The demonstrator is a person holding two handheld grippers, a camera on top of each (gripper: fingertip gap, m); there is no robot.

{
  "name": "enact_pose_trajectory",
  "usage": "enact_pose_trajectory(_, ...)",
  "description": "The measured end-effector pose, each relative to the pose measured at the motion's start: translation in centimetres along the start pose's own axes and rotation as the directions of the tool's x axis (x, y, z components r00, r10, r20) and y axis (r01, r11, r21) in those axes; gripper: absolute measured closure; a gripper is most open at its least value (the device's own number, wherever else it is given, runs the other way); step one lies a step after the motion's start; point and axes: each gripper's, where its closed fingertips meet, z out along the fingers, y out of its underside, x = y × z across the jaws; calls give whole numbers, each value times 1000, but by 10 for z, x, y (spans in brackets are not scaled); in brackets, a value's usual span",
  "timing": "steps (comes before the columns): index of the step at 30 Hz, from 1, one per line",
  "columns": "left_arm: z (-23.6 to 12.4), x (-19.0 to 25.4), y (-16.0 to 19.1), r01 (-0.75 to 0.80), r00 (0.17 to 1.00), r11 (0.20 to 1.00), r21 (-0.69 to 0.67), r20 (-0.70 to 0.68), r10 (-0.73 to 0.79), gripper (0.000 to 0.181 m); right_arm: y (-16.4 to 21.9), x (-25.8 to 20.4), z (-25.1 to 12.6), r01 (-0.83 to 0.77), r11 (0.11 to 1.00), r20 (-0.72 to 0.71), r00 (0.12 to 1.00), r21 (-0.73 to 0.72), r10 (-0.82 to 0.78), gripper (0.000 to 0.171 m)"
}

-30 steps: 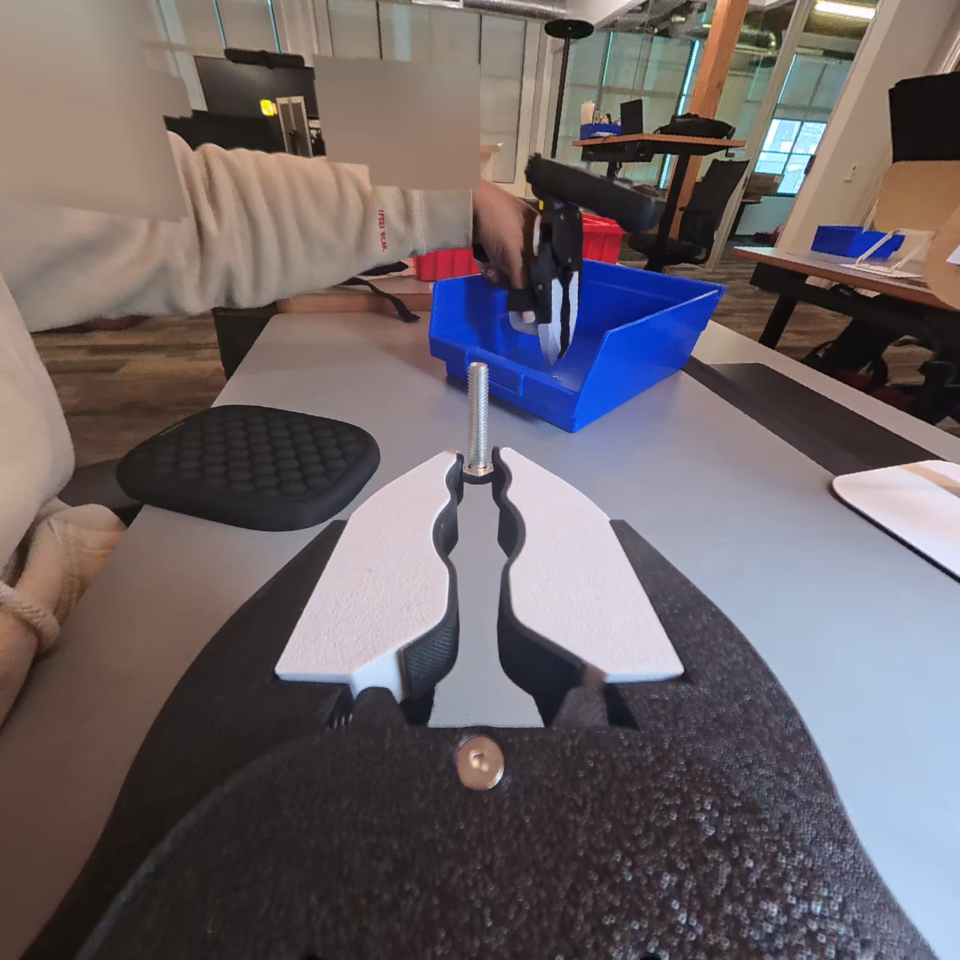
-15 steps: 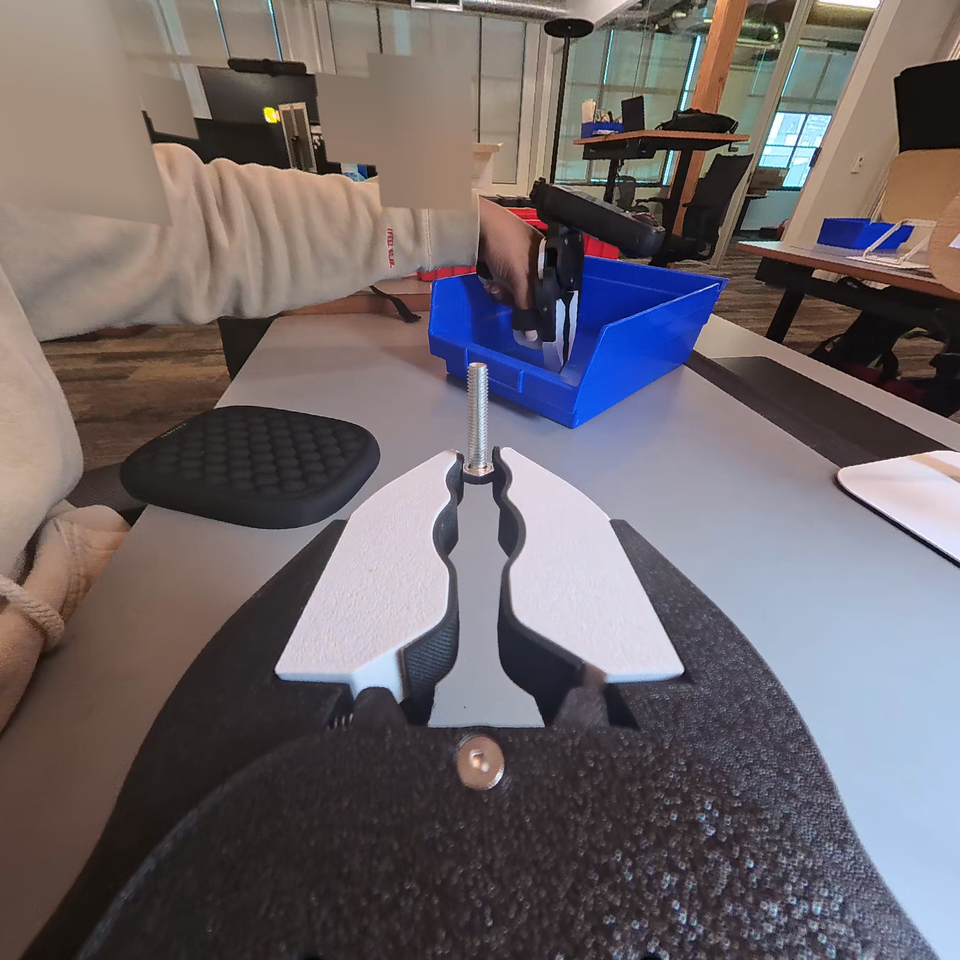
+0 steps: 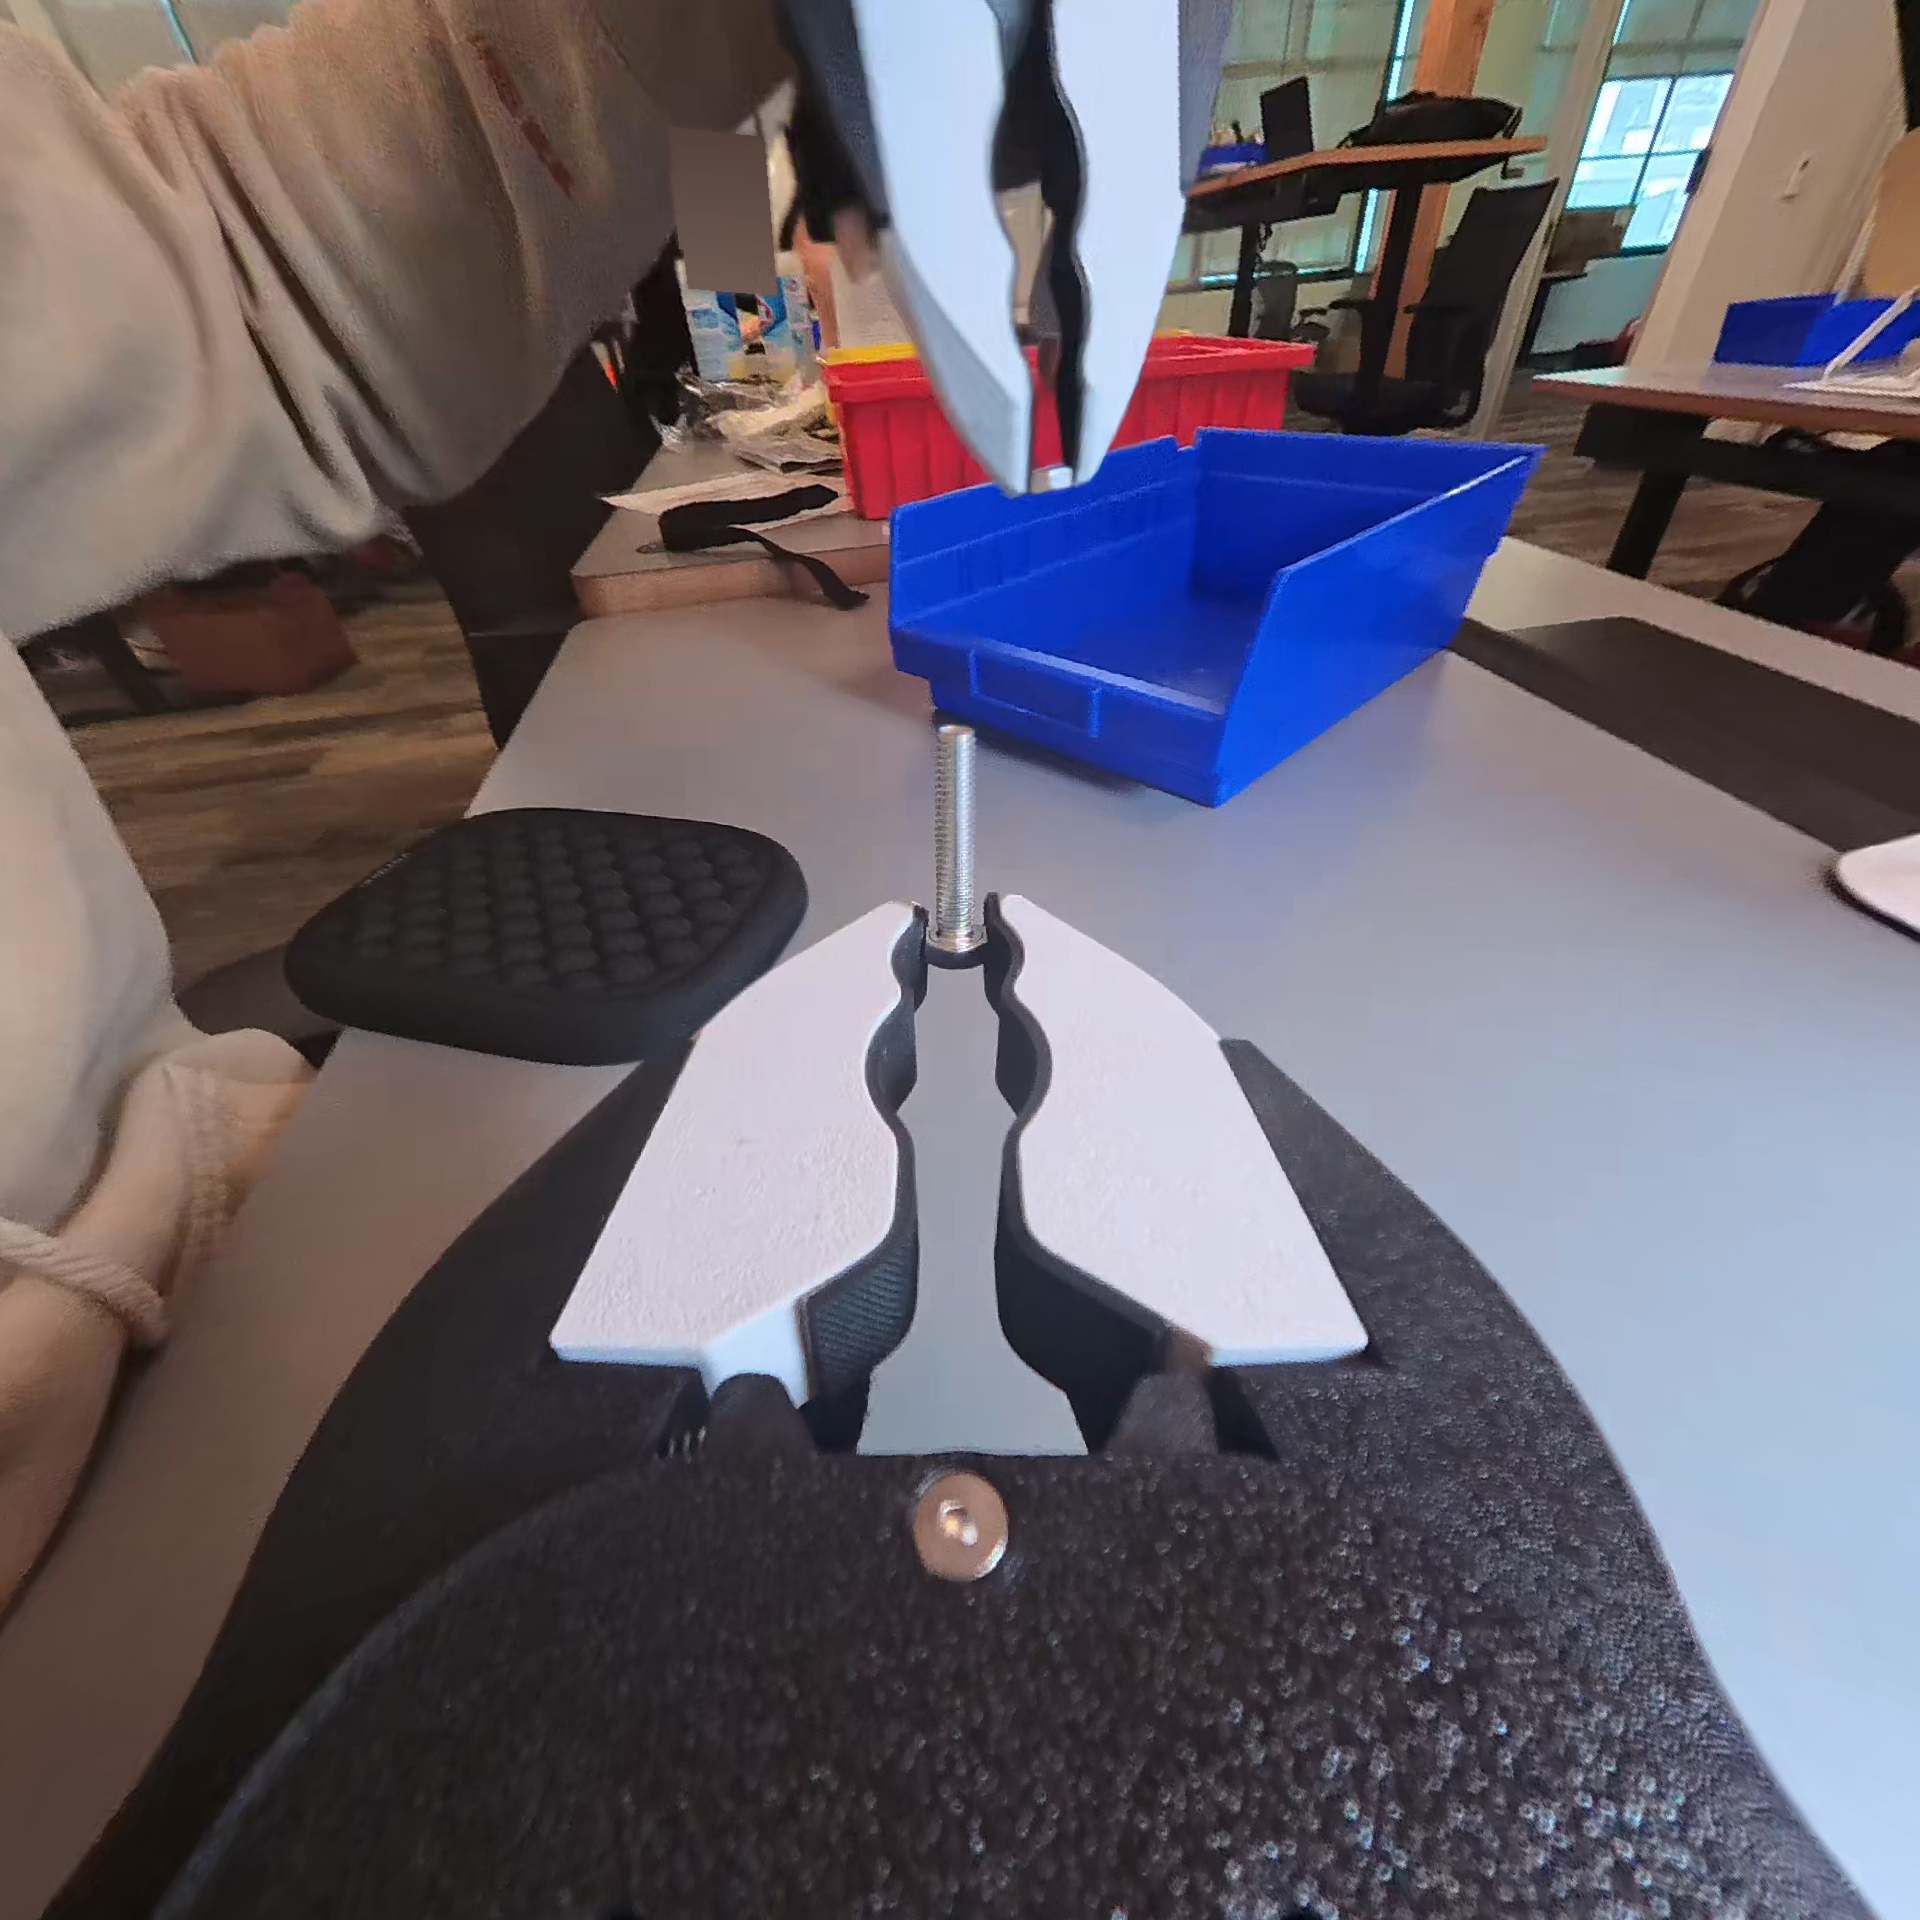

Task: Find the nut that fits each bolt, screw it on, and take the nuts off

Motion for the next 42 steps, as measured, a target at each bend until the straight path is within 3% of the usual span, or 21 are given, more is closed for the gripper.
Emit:
enact_pose_trajectory(5, 6, 48, -65, -239, 970, 971, 33, -44, 240, 170, -8, -16, 4, -82, 996, 51, 995, 41, 80, 161)
enact_pose_trajectory(11, 12, 66, -95, -340, 936, 940, 32, -87, 342, 170, -11, -23, 5, -78, 996, 62, 995, 50, 75, 161)
enact_pose_trajectory(33, 28, 74, -100, -365, 916, 931, -11, -184, 357, 169, -8, -23, 7, -51, 997, 53, 997, 57, 48, 161)
enact_pose_trajectory(39, 18, 75, -104, -337, 925, 937, 91, -152, 347, 160, -9, -24, 6, -47, 996, 59, 997, 72, 43, 161)
enact_pose_trajectory(42, 9, 74, -108, -282, 945, 923, 261, -90, 314, 160, -14, -23, 3, -34, 994, 53, 998, 105, 28, 161)
